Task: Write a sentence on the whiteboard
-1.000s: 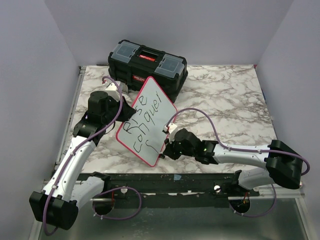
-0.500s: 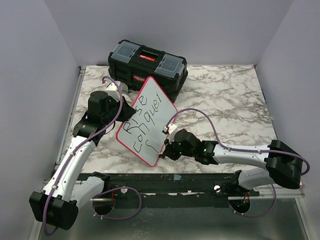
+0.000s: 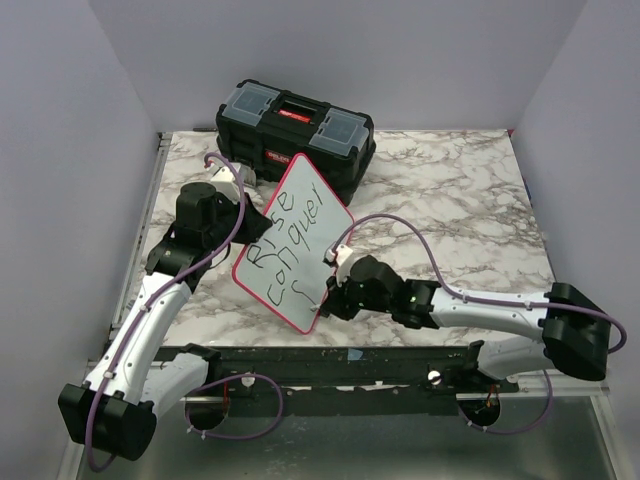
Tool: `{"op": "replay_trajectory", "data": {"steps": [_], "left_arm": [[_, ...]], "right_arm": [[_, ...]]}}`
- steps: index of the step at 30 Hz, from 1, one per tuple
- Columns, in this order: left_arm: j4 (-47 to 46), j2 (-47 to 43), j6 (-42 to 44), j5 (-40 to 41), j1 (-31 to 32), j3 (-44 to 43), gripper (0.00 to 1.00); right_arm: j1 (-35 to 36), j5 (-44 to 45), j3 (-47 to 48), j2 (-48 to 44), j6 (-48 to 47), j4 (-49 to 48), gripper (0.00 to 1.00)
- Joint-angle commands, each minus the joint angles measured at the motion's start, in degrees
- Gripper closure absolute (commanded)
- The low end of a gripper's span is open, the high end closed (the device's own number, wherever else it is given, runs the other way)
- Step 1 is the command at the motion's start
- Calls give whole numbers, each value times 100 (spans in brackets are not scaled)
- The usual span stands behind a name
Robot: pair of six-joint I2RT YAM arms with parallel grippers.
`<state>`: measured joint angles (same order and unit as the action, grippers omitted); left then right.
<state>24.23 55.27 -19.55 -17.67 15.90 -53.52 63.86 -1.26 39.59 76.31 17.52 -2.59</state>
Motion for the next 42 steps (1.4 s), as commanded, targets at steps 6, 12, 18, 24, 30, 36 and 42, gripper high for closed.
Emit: {"op": "replay_trajectory", "data": {"steps": [6,12,18,24,30,36,42], "left_arm": [[380,-62,611,143,62,68,100],[354,-77,588,81,62,78,100],[333,-44,575,43,61,78,100],[334,-7,575,40,71,78,100],[342,24,575,36,97,69,100],[351,28,575,62,106,78,100],[362,41,584,99,124,87,100]], "right_arm": [[64,92,155,-944,85,-180,99],[58,212,47,-862,35,-250,99],[56,-74,-90,-597,-38,-316,99],[62,-459,-144,-378,-106,-547,99],[62,-675,-125,-177,-156,-710,99],[62,-690,-129,-49,-167,-904,99],[64,-452,-150,77,-186,-998,99]]}}
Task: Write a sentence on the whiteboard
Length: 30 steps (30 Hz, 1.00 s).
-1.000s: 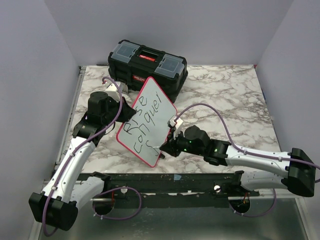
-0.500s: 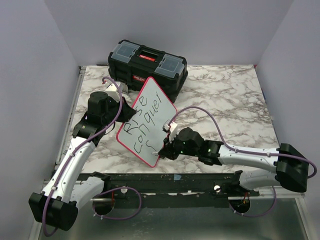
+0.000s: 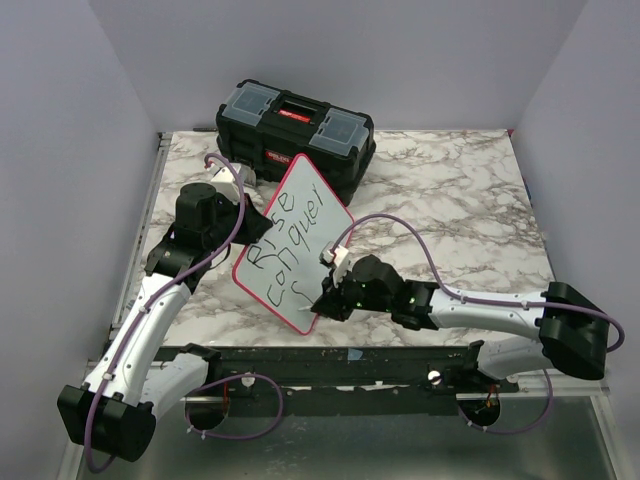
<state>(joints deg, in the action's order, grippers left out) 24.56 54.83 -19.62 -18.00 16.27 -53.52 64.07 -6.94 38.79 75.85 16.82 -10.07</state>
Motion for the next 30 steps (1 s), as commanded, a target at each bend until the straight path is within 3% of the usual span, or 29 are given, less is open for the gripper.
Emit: {"op": "replay_trajectory", "data": {"steps": [1,30], "left_arm": [[329,82,591,145,86,87,100],[366,116,608,218,139,78,100]], "right_arm": [[42,168,-73,133,-117,-251,99],[21,1703,130,364,-303,-288,99]]}}
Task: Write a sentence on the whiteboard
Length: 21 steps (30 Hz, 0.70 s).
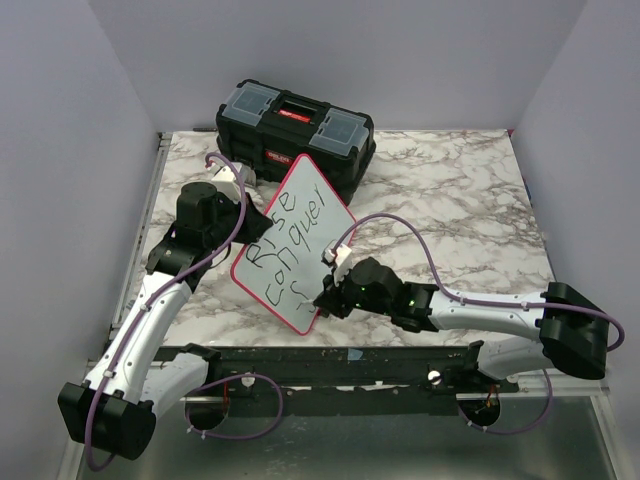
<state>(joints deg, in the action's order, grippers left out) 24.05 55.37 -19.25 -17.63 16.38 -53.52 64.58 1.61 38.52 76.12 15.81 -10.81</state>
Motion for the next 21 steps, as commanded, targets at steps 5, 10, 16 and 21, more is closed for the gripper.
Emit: {"op": "replay_trajectory", "data": {"steps": [5,10,16,21], "left_arm": [[415,61,580,188,138,78,100],[412,61,580,198,142,72,100],[421,62,587,211,147,69,100],[423,53,589,217,146,72,100]], "right_arm": [[-44,1058,225,341,-259,-203,99],[-81,1226,335,304,-311,-114,99],[-79,1385,479,1,-454,146,99],[-105,1544,503,-390,-496,225,99]]}}
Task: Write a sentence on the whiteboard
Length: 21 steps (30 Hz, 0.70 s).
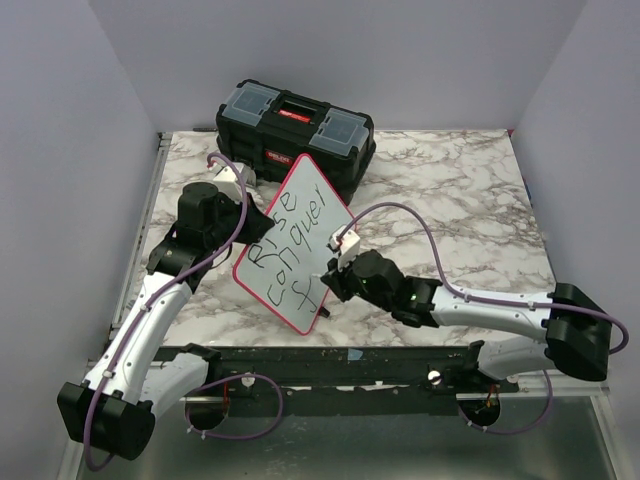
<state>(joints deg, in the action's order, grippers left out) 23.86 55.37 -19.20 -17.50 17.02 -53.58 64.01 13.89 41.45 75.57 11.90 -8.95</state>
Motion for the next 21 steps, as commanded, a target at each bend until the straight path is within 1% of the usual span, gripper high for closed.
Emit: {"op": "replay_trajectory", "data": {"steps": [1,7,16,21], "left_arm": [[444,50,584,202,83,76,100],[444,26,584,203,91,84,100],[443,28,584,211,92,80,100],[444,35,584,220,91,75,100]], "right_arm": [[-78,312,204,-381,-108,42,99],[-259,148,99,-447,-16,-4,99],[-496,-763,-259,-405,74,-327,99],[-535,-984,-296,-261,78,-414,99]]}}
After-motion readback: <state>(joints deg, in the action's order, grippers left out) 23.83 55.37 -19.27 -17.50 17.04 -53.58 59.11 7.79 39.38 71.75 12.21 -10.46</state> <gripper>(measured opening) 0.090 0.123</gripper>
